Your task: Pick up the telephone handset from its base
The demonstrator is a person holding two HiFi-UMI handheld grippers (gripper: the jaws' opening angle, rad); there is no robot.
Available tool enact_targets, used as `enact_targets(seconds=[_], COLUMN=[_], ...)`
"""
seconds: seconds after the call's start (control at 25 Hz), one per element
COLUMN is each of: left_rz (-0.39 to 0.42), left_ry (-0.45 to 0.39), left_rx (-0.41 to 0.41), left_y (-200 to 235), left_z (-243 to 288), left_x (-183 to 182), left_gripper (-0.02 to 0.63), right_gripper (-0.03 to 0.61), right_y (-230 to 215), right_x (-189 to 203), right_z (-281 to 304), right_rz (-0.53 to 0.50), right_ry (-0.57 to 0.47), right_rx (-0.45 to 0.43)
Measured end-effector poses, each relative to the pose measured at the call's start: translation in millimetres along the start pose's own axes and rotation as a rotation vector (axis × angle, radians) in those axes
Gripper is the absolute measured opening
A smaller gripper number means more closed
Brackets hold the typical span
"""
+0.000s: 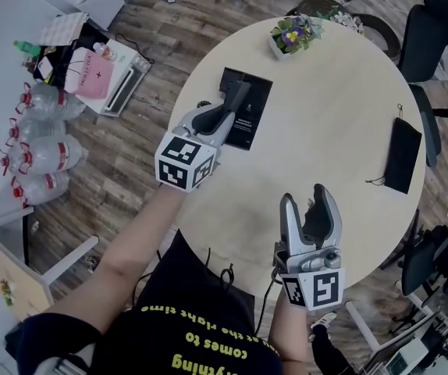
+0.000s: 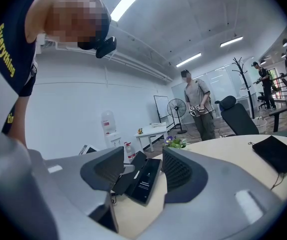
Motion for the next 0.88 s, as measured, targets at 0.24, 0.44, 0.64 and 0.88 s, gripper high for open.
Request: enact_targets(seconds=[0.24, 0.44, 0.64, 0.88], left_rz=[0.014, 0.037, 0.073, 0.106], left_ry=[-0.060, -0.120, -0.174, -0.226], left_rx=[-0.021, -0.053, -0.083, -0.120], left_y=[-15.5, -29.0, -48.6, -71.6], left_z=[-23.1, -46.8, -76.1, -112.4], left_x=[-17.0, -34.3, -50.0, -62.1], left_gripper=[0.080, 0.080, 0.080, 0.080], right_gripper=[0.238, 0.235, 0.224, 0.180], right_y=[1.9, 5.3, 9.1, 16.6], right_x=[-6.3, -10.8, -16.5, -26.2], right_z=[-16.6, -34.2, -56.4, -80.5], right_rz=[-0.016, -0.033, -0.055, -0.102], right_ry=[-0.028, -0.040, -0.058, -0.088], right_rx=[0.000, -0.016, -0.033, -0.062])
Point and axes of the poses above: the fingertips, and each gripper's own axes: z forward along the fingers, y to its left, x out of its underside, the point moved 7 cm from there along -z, backward along the fingers, and after that the axes turned 13 degrees about z, right-handed, at the moved point
